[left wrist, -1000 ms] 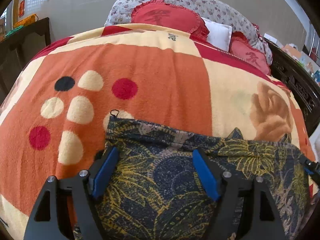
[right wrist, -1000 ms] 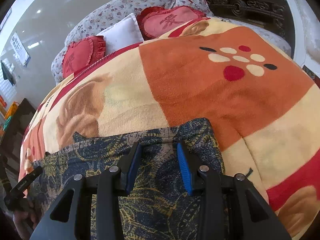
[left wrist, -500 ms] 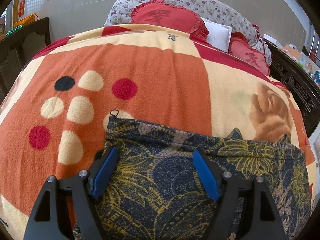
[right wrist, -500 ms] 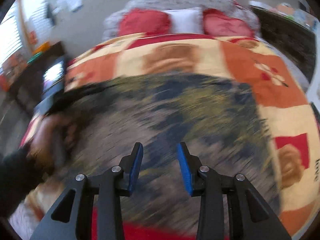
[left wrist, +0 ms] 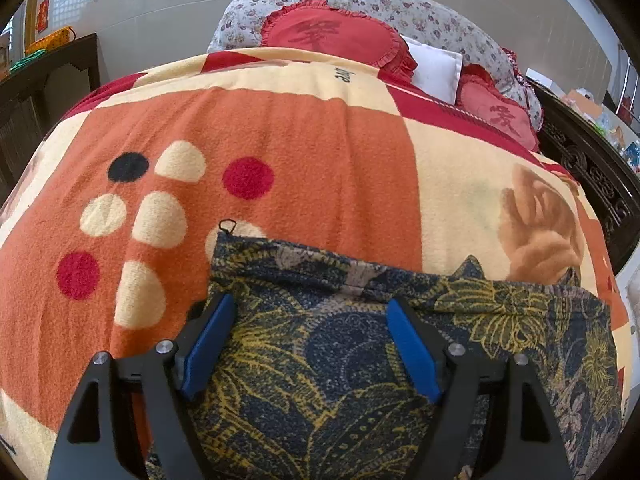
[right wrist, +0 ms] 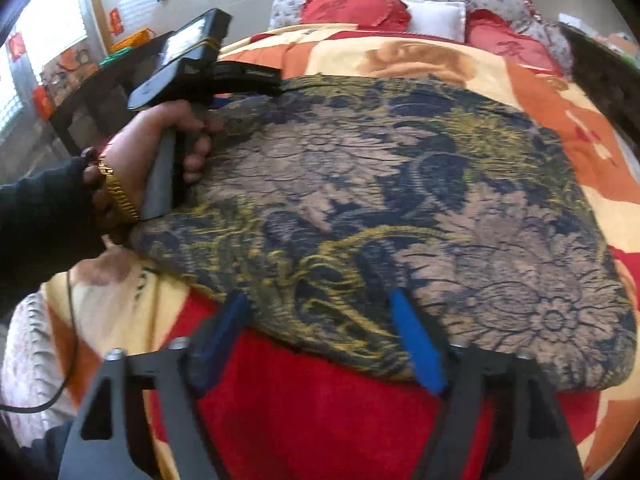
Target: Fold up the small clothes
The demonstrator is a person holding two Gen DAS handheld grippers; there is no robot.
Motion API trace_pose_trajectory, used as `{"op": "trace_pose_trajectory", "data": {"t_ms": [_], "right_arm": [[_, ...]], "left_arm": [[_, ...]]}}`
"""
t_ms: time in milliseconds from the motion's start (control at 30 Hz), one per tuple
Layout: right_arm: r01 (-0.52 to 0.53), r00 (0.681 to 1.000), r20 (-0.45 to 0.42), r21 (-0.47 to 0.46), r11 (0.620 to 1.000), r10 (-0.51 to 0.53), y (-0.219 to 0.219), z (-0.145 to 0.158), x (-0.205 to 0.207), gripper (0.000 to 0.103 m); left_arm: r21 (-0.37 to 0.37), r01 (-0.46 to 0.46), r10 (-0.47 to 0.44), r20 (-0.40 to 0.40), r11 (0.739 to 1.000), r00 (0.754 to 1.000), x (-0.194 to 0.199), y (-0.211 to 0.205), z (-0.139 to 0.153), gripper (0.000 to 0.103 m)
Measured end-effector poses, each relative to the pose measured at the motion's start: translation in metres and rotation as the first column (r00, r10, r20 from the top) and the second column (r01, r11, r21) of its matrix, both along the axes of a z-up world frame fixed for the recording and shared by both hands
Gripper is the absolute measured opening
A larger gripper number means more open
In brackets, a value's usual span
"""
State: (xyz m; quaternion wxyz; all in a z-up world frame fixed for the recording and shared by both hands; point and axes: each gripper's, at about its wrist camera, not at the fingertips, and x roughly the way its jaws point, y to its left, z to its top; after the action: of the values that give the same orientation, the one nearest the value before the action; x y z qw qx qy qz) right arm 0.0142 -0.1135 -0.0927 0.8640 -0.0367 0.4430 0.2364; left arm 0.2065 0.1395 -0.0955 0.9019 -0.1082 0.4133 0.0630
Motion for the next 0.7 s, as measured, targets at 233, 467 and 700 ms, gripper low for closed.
{"op": "trace_pose_trajectory", "data": {"t_ms": [233, 467, 700], "right_arm": [[0.002, 1.000, -0.030, 0.026, 1.000, -0.002, -0.004, 0.000, -0.001, 0.089], [0.233, 0.966, 0.111, 0.002, 0.972, -0.232, -0.058, 0.052, 0.041, 0.066], [0.329, 0.943, -0.067, 0.009, 0.944, -0.327, -0.092, 0.016, 0.144, 0.061]], "left_arm": [[0.021, 0.047, -0.046, -0.059, 0.999, 0.997, 0.002, -0.005, 0.006, 0.088], [0.042, 0.183, -0.187, 0.118, 0.982, 0.975, -0.093, -0.045, 0.060, 0.088], [-0.028, 0.200, -0.201, -0.041, 0.979, 0.979, -0.110, -0.062, 0.006, 0.080]]}}
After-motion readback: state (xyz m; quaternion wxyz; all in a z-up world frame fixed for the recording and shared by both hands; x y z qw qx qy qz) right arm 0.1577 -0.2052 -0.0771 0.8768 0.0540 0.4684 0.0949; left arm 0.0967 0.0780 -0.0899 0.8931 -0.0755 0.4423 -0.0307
